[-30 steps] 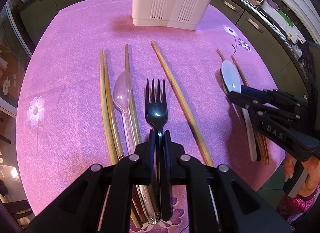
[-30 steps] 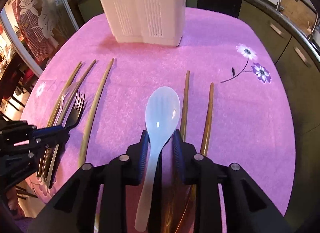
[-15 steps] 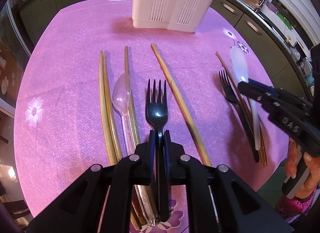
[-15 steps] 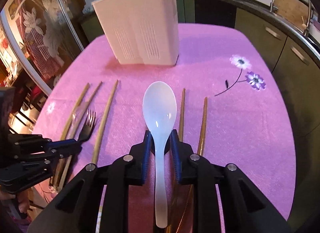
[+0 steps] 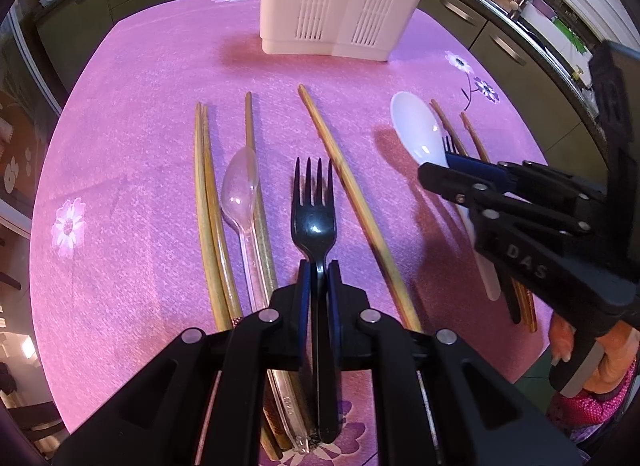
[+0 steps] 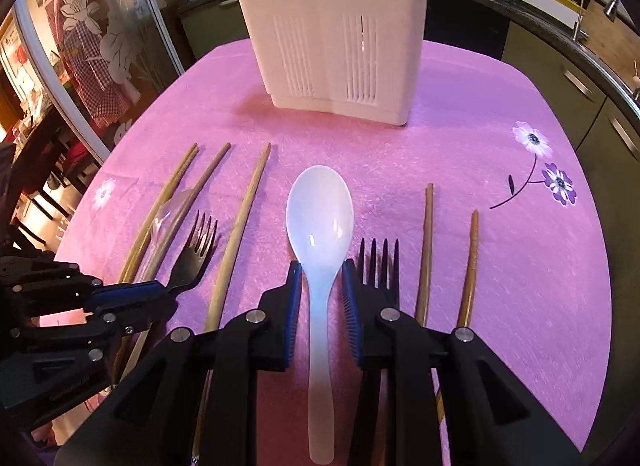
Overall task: Organize utensils
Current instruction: 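Lift the white spoon with the right tool toward the caddy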
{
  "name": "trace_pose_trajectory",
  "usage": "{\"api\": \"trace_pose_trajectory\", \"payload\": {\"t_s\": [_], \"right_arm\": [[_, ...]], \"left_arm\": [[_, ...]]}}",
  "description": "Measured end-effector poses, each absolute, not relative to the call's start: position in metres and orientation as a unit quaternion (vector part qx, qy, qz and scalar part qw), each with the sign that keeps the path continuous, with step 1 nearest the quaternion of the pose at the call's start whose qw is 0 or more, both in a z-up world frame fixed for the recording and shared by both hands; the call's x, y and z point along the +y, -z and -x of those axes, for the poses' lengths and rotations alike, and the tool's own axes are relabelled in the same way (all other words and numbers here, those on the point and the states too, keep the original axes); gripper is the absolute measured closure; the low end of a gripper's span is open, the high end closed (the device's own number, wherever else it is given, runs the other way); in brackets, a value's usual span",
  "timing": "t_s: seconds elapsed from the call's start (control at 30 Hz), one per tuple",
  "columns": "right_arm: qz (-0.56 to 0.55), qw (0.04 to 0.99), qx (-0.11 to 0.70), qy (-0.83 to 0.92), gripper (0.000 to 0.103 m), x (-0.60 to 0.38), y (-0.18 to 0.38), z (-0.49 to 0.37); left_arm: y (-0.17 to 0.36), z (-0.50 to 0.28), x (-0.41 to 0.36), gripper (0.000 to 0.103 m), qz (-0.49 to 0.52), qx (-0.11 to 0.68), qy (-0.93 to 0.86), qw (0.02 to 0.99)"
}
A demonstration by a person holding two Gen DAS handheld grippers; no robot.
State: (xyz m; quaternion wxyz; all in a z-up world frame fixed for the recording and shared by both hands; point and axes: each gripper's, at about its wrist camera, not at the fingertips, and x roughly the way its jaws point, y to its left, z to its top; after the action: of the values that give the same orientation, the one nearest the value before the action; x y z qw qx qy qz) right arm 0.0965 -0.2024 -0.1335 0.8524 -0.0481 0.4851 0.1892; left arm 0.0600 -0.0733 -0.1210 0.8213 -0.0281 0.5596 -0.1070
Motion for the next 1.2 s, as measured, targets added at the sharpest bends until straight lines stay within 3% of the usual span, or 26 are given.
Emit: {"api": "trace_pose_trajectory", "payload": {"t_s": [0.07, 0.13, 0.27, 0.63, 0.67, 0.73, 0.77, 1.2], "right_arm": [[0.05, 0.853, 0.485, -0.186, 0.081, -0.2, 0.135, -0.098], [0.049, 0.853, 0.485, -0.189, 0.057, -0.198, 0.135, -0.1], [0.063, 0.855, 0.478, -0.19, 0.046, -0.194, 0.131, -0.106], [0.081, 0.848, 0.484, -0.198, 0.047, -0.185, 0.128, -0.13], [0.085, 0.848, 0.485, -0.197, 0.049, -0.183, 0.13, -0.132], [0.093, 0.845, 0.49, -0.195, 0.065, -0.179, 0.133, -0.136], [0.097, 0.843, 0.492, -0.193, 0.066, -0.178, 0.134, -0.136], [0.053, 0.862, 0.462, -0.202, 0.066, -0.194, 0.114, -0.12]], "left_arm": [[0.122, -0.061, -0.073, 0.094, 0.03, 0.559, 0.108, 0.821], [0.122, -0.061, -0.072, 0.094, 0.029, 0.559, 0.108, 0.822], [0.122, -0.06, -0.072, 0.094, 0.025, 0.558, 0.109, 0.822], [0.123, -0.06, -0.072, 0.094, 0.025, 0.559, 0.111, 0.821], [0.123, -0.06, -0.072, 0.094, 0.025, 0.559, 0.111, 0.821], [0.123, -0.06, -0.072, 0.094, 0.024, 0.559, 0.111, 0.821], [0.123, -0.06, -0.072, 0.094, 0.024, 0.559, 0.111, 0.821], [0.122, -0.061, -0.069, 0.094, 0.033, 0.556, 0.111, 0.823]]}}
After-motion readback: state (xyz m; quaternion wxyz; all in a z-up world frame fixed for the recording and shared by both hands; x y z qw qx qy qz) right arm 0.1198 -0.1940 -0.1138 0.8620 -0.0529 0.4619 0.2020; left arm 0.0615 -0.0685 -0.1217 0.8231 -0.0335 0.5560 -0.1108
